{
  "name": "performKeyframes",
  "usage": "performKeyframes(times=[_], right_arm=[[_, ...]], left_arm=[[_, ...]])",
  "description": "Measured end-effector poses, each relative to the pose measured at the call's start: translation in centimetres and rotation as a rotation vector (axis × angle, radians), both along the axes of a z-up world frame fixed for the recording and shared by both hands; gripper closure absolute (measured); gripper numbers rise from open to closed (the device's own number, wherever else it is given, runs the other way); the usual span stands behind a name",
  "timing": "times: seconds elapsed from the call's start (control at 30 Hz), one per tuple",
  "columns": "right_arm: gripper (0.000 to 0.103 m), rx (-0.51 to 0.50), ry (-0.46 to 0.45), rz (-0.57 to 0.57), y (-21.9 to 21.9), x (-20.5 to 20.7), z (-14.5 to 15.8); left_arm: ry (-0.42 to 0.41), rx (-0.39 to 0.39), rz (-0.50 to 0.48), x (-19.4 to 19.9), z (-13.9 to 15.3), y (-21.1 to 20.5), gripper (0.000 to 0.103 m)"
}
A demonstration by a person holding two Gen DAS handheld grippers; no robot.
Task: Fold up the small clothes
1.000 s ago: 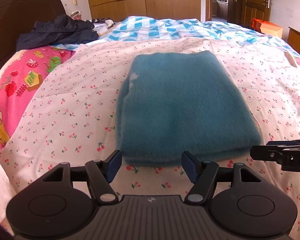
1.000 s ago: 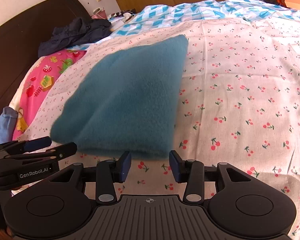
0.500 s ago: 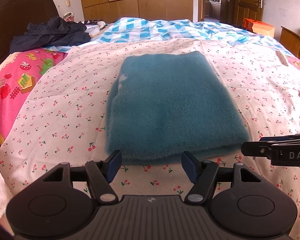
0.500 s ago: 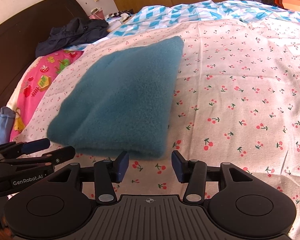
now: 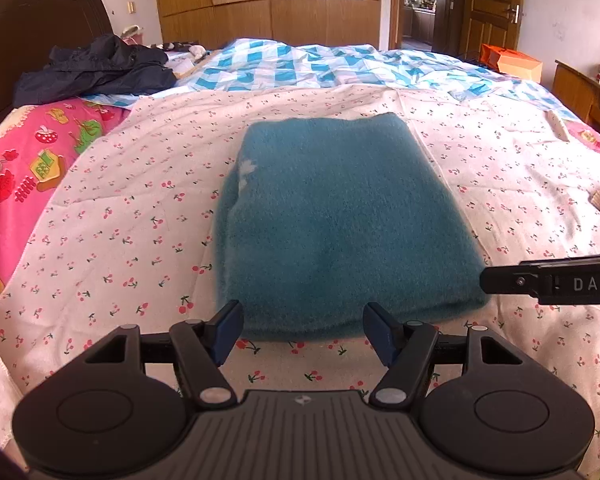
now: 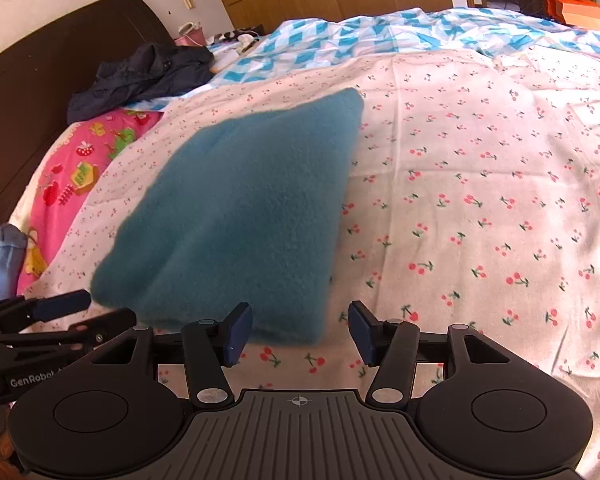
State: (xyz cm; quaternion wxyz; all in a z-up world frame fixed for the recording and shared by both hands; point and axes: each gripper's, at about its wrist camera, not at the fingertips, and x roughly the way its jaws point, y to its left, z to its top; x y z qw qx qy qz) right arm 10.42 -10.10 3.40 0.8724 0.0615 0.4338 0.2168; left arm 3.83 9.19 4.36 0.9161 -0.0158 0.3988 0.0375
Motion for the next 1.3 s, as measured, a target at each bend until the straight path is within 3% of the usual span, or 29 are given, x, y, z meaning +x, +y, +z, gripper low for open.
performKeyframes(times=[0.17, 0.47, 0.8, 0.93, 1.1, 1.2, 1.3], right_arm=[[0.049, -0.007, 0.012, 0.006, 0.2, 0.1, -0.4], [0.038, 0.068, -0.005, -0.012, -0.8, 3.1, 0.7], [0.031, 0.137, 0.085, 0.014, 1.4, 7.6, -1.9], [0.028, 0.128, 0.105, 0.026, 2.7, 8.4, -3.0], [0.029, 0.056, 0.063, 0.055, 4.8, 7.7, -1.7], [0.029, -0.04, 0.037, 0.067, 6.3, 7.5, -2.1], [0.029, -0.039, 0.051, 0.053, 5.9, 7.5, -2.7]], left_arm=[[0.031, 0.006, -0.006, 0.3, -1.0, -0.1, 0.032], [-0.055, -0.071, 0.011, 2.2, 1.7, 3.1, 0.029], [-0.022, -0.183, -0.005, 6.2, -0.9, 6.9, 0.027], [0.03, -0.199, 0.017, 7.7, -3.3, 8.2, 0.025], [0.022, -0.27, 0.039, 7.5, -4.5, 9.9, 0.021], [0.017, -0.279, 0.06, 7.2, -5.1, 10.5, 0.017], [0.026, -0.269, 0.066, 7.2, -5.3, 10.2, 0.015]])
